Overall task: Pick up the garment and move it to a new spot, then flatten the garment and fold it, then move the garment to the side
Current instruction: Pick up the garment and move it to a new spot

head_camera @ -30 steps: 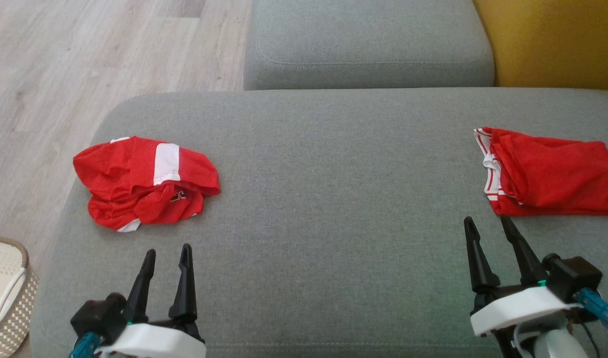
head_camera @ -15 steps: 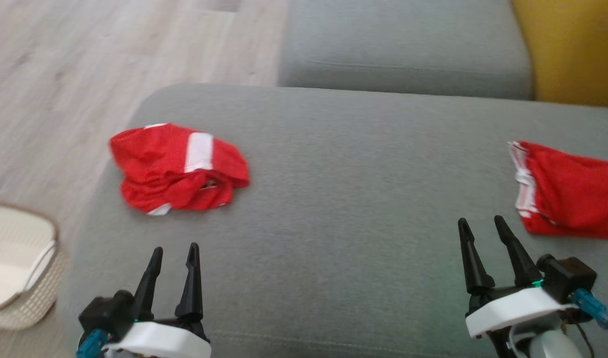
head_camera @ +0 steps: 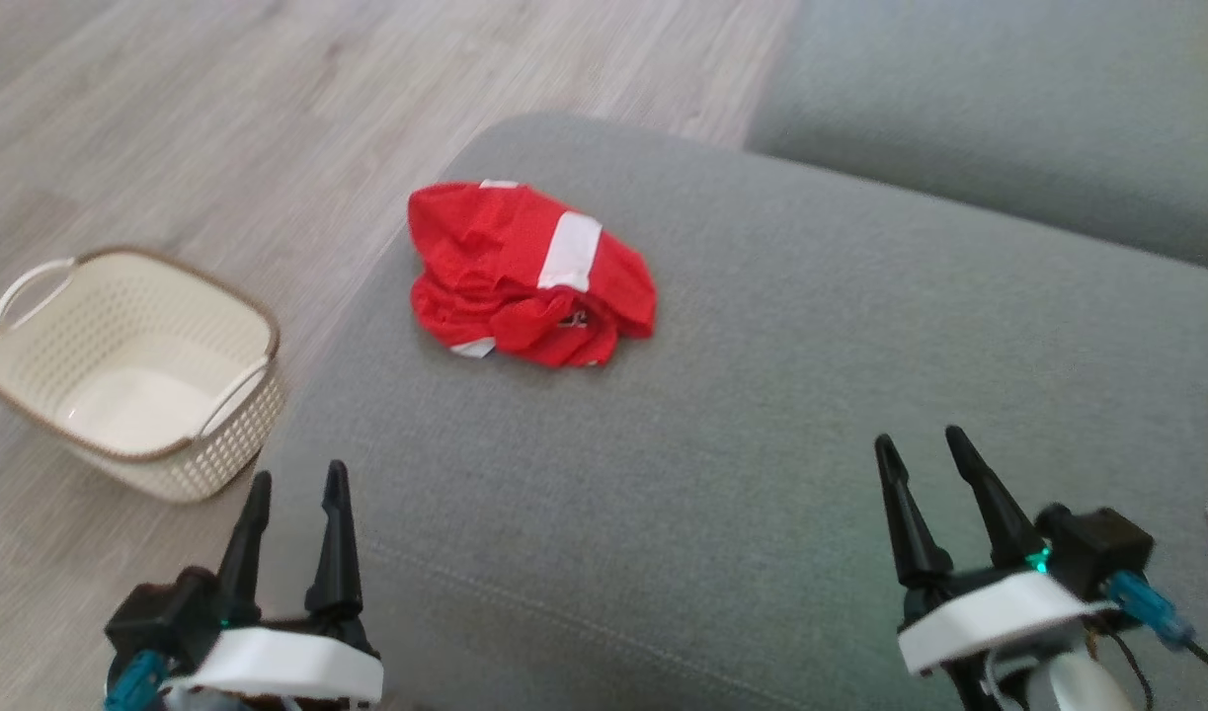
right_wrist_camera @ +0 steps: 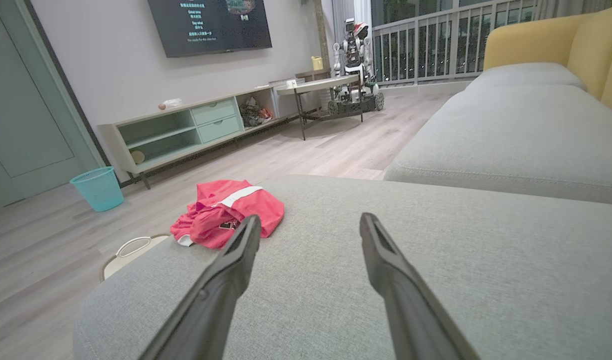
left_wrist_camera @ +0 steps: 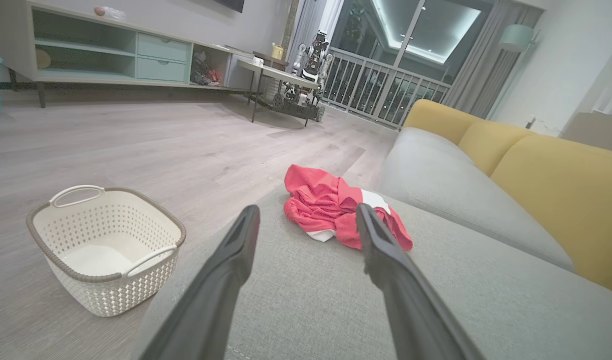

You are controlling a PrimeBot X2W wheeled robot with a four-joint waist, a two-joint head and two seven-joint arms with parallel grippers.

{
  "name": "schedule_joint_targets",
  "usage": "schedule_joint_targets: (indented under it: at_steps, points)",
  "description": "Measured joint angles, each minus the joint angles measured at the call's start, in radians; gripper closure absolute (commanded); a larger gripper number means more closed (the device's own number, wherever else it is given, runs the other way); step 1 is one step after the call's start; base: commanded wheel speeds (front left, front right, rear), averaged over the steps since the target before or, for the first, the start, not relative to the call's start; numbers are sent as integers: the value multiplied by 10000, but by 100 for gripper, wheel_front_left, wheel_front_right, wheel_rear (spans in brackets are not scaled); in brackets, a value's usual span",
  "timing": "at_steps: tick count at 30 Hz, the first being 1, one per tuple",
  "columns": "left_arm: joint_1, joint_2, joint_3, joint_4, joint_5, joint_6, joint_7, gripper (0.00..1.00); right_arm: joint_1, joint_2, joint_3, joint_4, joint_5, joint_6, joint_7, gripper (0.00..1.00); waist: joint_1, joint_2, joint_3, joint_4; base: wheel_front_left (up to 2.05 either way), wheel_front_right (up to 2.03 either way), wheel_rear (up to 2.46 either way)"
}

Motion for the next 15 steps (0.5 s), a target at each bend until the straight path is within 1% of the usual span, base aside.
schedule_joint_targets:
  at_steps: [3,8,15]
  points:
    - [4,-12,48,-213,-77,155,0,0,-292,0,153,132,-27,0,0,0,0,0,212,180,0,0,0]
    - [16,-10,245,-360,-77,238,0,0,-564,0,194,199,-27,0,0,0,0,0,338,289,0,0,0]
    - [2,-12,430,-399,-77,157,0,0,-563,0,176,244,-56,0,0,0,0,0,391,287,0,0,0]
